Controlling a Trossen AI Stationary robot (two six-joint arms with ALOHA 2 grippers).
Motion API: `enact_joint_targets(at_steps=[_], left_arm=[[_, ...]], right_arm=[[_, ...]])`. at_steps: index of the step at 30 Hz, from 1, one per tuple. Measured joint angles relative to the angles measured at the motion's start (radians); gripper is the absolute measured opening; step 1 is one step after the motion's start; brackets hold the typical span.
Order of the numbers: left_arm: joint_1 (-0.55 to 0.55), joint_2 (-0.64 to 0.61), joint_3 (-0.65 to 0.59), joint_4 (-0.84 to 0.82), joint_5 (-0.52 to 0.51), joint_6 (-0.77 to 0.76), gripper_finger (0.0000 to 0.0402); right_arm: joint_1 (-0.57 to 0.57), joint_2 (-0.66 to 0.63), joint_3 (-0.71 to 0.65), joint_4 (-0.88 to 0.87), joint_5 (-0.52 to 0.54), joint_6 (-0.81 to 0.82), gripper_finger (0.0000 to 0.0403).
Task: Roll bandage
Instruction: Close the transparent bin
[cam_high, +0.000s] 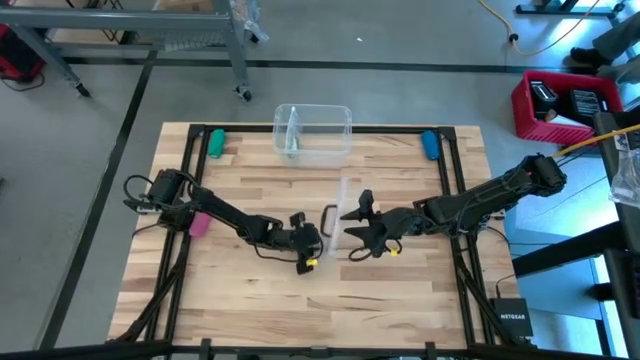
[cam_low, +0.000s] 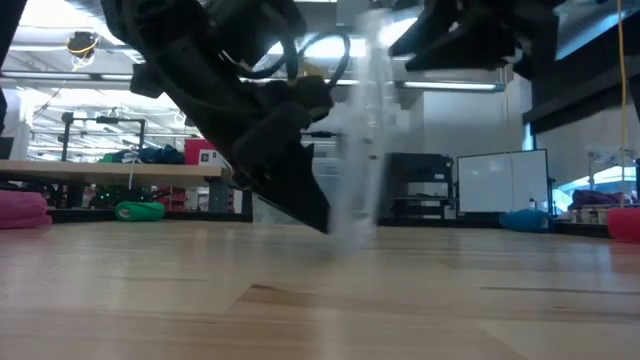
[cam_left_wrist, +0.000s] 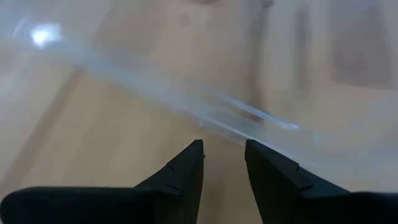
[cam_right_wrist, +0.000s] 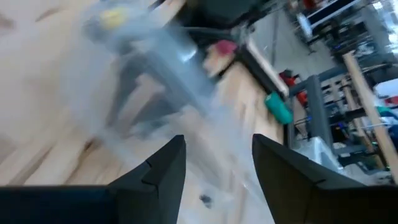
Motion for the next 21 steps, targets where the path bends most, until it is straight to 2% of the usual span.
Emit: enact_joint_targets(at_steps=[5, 13, 18, 21], left_arm=[[-0.018, 0.0, -0.001, 0.052, -0.012, 0.052, 0.0114], [-0.019, -0.001, -0.003, 0.027, -0.023, 0.041, 0.0114], [-0.019, -0.001, -0.003, 0.027, -0.027, 0.04, 0.0114], [-0.018, -0.002, -0.003, 0.025, -0.027, 0.04, 0.0114]], right_arm=[[-0.023, 0.03, 0.003, 0.038, -0.026, 0.003, 0.0186], [-0.037, 0.08, 0.007, 0.057, -0.02, -0.01, 0.0186], [-0.037, 0.067, 0.005, 0.053, 0.009, -0.068, 0.0186], [-0.037, 0.059, 0.004, 0.049, 0.021, -0.158, 0.0186]])
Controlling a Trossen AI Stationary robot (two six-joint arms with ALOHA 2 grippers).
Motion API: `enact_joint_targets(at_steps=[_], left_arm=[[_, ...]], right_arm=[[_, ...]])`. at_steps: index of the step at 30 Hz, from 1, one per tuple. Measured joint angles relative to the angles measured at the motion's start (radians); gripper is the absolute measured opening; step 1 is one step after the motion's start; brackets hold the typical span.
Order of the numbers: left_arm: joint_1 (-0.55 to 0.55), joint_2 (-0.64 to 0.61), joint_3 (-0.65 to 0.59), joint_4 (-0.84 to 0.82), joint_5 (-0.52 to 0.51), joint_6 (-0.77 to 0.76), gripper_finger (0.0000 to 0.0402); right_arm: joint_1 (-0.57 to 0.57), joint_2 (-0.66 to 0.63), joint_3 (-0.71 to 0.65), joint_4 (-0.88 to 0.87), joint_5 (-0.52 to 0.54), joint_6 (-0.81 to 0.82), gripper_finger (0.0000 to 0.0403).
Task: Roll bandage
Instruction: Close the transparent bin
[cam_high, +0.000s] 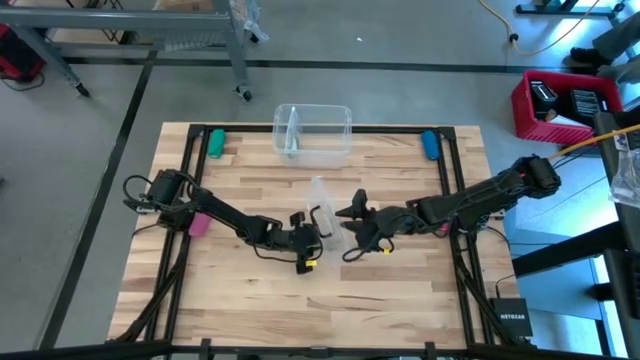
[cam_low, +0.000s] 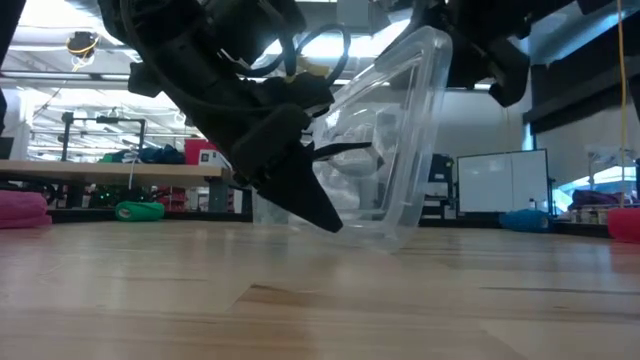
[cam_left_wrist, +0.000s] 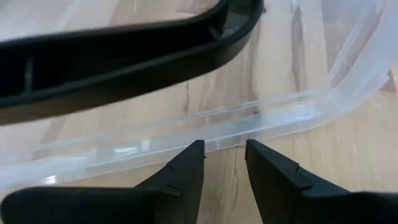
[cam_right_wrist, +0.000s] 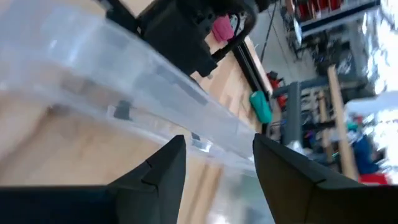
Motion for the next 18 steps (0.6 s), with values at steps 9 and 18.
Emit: enact_joint_targets(at_steps=[9, 18], left_arm=[[0.0, 0.0, 0.0, -0.011, -0.004, 0.003, 0.0114], [0.001, 0.0, 0.0, -0.027, -0.003, 0.003, 0.0114]], right_arm=[[0.023, 0.001, 0.004, -0.001, 0.102, -0.382, 0.0186], [0.041, 0.0, 0.004, -0.096, 0.188, -0.488, 0.0186]])
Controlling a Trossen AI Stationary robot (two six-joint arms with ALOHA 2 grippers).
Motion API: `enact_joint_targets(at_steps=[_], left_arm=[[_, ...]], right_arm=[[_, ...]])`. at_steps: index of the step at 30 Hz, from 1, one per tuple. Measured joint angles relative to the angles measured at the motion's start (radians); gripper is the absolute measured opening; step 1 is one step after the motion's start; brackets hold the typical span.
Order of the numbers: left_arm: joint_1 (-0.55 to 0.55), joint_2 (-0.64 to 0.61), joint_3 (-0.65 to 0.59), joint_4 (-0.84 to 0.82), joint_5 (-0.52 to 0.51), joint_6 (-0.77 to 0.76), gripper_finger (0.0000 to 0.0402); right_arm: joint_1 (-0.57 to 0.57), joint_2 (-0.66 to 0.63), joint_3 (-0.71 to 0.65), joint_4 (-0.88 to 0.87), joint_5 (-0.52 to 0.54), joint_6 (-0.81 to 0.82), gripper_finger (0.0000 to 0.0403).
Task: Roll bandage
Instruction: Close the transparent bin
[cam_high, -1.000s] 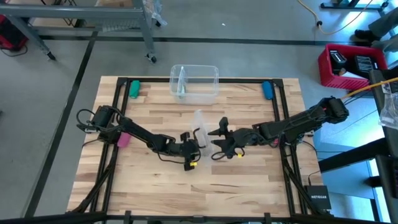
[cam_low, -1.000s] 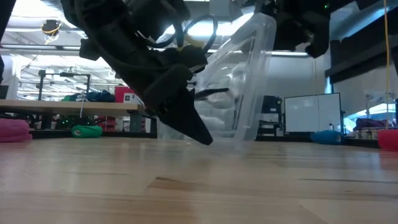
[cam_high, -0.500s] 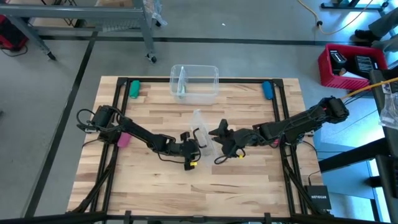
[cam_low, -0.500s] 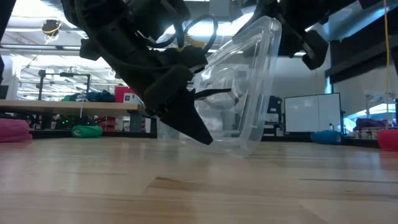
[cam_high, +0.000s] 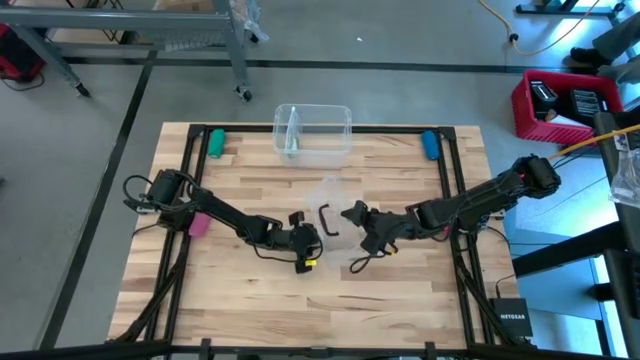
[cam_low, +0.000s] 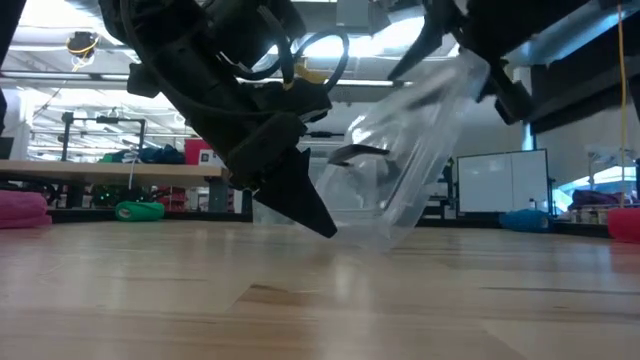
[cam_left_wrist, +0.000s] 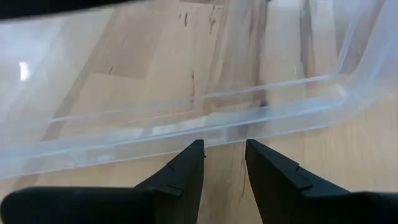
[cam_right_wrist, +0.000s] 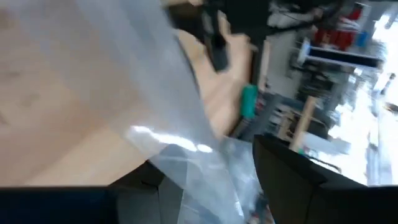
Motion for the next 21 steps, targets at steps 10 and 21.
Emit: enact_joint_targets(at_steps=[10, 21], left_arm=[[-0.003, -0.07, 0.027, -0.099, -0.003, 0.082, 0.0114], [0.0, -0.181, 0.074, -0.292, -0.068, 0.298, 0.0114]], right_arm=[[-0.002, -0.001, 0.001, -0.052, -0.109, 0.176, 0.0186], [-0.002, -0.002, 0.002, -0.049, -0.123, 0.178, 0.0186]])
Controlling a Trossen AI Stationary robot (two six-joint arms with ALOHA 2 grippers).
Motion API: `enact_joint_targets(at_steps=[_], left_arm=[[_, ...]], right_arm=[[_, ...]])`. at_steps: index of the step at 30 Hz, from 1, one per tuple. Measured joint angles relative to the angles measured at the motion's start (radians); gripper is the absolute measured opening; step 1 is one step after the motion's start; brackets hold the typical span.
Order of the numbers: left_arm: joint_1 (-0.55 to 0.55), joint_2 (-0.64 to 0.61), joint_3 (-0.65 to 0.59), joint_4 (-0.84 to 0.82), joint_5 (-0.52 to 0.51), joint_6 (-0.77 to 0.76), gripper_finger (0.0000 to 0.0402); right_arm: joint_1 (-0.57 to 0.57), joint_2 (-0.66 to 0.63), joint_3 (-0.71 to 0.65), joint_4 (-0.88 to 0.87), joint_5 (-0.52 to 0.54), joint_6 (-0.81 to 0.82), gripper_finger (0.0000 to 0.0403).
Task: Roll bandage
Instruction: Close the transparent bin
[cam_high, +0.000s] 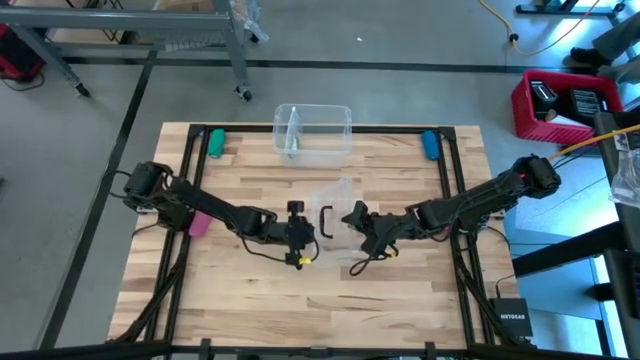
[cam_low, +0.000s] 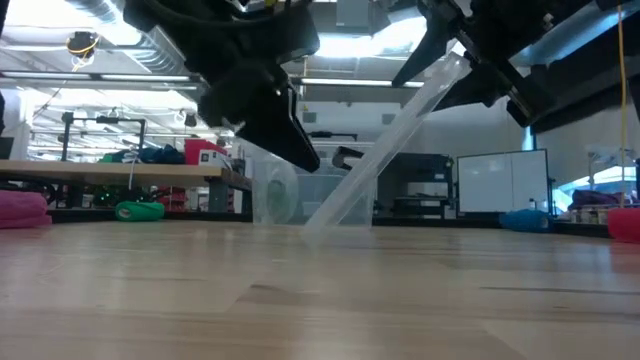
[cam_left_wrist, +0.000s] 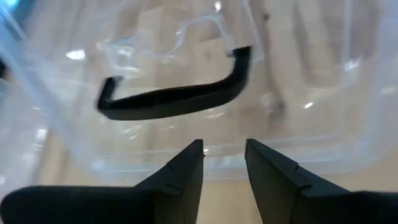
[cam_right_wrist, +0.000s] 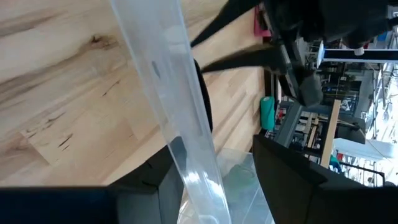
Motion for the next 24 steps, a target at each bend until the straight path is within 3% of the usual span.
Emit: enact_joint_targets(at_steps=[10, 18, 24], left_arm=[[-0.006, 0.0, 0.0, 0.02, -0.171, 0.444, 0.0114], [-0.005, 0.017, 0.001, 0.162, -0.18, 0.665, 0.0114], [0.002, 0.05, 0.0, 0.166, -0.177, 0.76, 0.0114]], right_arm=[[0.0, 0.0, 0.0, 0.006, 0.0, 0.023, 0.0186], [0.0, 0.0, 0.0, 0.006, -0.009, 0.031, 0.0186], [0.0, 0.0, 0.0, 0.007, -0.009, 0.028, 0.0186]])
